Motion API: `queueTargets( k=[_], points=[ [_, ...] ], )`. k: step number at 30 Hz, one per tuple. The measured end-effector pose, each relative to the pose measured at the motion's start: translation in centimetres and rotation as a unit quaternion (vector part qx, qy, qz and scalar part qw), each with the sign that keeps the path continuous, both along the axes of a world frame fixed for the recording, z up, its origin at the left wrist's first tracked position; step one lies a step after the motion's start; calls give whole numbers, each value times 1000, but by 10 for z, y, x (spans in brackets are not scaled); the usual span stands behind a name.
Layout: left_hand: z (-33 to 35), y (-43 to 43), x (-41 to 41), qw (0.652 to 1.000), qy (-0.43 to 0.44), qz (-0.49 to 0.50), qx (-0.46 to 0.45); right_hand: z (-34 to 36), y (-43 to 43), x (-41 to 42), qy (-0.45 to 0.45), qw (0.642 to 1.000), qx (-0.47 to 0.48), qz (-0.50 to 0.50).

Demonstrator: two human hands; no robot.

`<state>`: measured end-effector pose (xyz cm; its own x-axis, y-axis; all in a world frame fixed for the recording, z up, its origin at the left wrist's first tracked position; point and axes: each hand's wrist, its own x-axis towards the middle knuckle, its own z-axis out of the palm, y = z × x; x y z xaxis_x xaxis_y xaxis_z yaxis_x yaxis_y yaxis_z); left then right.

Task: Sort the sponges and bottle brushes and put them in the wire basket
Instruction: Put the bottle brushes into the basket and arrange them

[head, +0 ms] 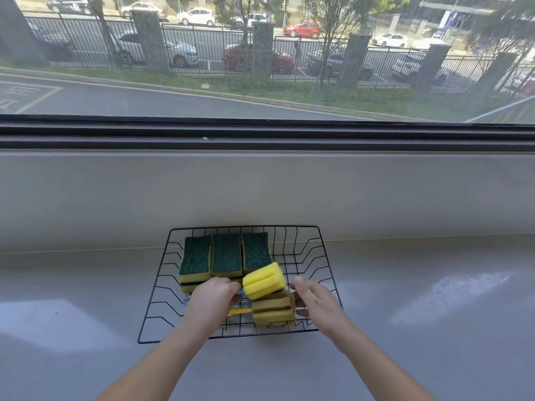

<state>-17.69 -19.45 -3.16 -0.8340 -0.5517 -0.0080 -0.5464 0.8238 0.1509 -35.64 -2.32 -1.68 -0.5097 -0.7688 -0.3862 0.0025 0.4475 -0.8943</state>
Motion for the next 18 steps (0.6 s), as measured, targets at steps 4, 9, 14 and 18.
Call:
queueTargets(
  k=[4,9,14,18],
  points=[
    [-1,0,3,999,10,30,8,3,3,-2,17,1000,10,-1],
    [9,8,23,986,145,75,31,6,10,-1,55,998,26,-5],
    [6,29,32,977,170,65,109,12,10,7,157,985,64,13],
    [2,36,20,987,97,68,111,16,4,17,228,970,71,36]
  ],
)
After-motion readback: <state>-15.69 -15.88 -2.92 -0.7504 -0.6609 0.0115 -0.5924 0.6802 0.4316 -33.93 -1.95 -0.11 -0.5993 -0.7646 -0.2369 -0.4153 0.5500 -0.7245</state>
